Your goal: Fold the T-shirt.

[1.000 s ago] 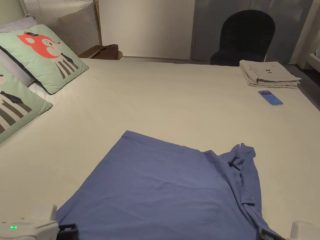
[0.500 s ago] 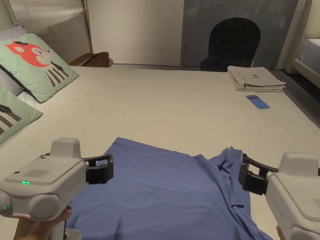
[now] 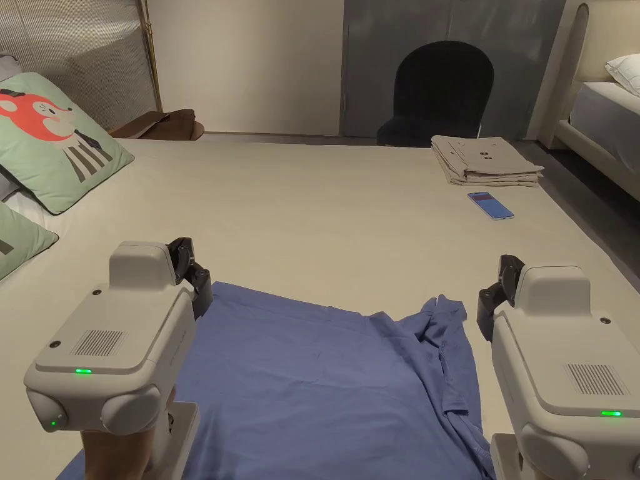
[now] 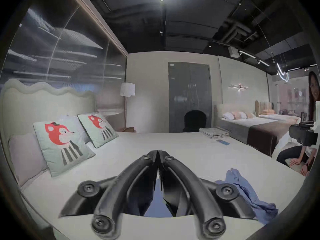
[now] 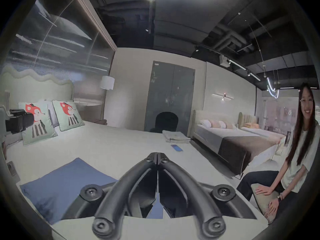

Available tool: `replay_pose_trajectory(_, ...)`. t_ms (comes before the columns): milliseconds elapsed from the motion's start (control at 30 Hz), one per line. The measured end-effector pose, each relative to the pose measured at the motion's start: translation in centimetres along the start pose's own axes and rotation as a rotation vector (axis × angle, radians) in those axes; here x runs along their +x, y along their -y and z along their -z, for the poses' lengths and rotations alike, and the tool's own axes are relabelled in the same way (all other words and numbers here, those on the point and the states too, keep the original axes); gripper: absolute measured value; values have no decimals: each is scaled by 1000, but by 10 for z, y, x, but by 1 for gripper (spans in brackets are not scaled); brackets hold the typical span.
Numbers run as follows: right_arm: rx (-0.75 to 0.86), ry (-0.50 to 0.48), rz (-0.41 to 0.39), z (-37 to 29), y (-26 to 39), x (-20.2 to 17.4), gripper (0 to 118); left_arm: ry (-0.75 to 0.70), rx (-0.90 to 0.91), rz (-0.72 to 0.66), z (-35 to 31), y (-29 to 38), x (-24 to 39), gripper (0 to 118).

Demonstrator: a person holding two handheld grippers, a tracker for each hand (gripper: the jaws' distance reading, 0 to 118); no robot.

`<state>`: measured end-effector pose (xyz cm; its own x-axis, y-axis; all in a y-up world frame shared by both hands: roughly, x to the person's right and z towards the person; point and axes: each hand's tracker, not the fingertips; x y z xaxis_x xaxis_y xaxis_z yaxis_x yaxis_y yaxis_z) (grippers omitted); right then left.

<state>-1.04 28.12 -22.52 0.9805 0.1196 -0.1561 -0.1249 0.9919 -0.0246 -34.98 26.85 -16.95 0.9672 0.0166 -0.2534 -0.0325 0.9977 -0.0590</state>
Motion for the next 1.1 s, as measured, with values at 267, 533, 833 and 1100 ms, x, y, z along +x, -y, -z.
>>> replay_pose_trajectory(267, -2, 12, -5, 17, -2, 1, 0, 42, -155, 46, 54, 10, -6, 0)
replay_pose_trajectory(533, -23, 12, -1, 63, 2, -1, 0, 140, -465, 92, 184, 21, -22, 0)
replay_pose_trajectory(833, -82, 20, -13, 127, 22, 3, 0, 71, -839, 53, 336, 77, -47, 46)
replay_pose_trajectory(1100, -158, 47, -32, 159, 53, 14, 0, 38, -917, 18, 369, 117, -49, 105)
